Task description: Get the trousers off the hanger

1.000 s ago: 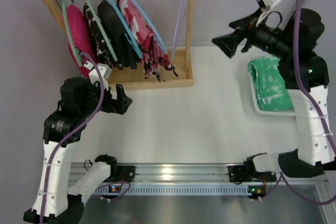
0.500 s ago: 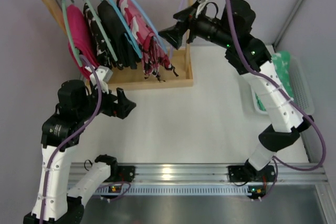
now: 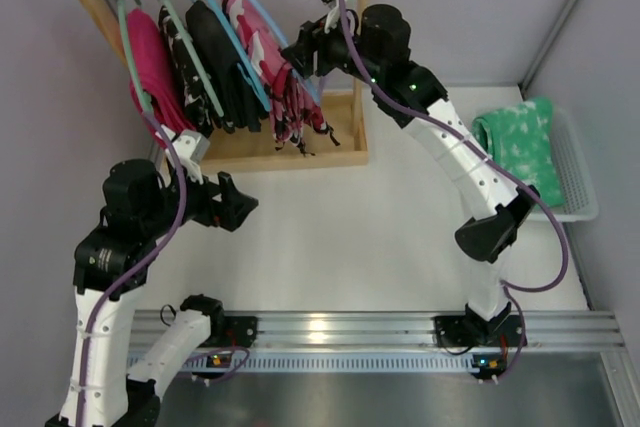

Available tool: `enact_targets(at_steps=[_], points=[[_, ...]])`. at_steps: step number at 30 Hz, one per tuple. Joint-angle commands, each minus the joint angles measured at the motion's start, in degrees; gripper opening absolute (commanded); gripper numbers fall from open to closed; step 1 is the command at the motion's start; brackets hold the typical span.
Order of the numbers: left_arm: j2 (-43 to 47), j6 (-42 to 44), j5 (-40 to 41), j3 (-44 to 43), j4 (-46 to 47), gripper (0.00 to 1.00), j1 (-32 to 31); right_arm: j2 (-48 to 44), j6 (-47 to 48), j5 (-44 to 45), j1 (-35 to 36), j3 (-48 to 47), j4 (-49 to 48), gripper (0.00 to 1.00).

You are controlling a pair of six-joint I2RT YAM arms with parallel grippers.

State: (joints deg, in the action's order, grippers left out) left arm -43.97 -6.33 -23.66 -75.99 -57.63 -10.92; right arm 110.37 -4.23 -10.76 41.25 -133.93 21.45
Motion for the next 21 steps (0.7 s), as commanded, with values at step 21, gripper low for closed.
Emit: enact_targets(at_steps=[21], points=[[-0.07,-2.46,-2.62,-1.36,1.90,0.98,0.37,0.46,-29.33,-17.36,-0.38,3.32,-10.45,0.32]])
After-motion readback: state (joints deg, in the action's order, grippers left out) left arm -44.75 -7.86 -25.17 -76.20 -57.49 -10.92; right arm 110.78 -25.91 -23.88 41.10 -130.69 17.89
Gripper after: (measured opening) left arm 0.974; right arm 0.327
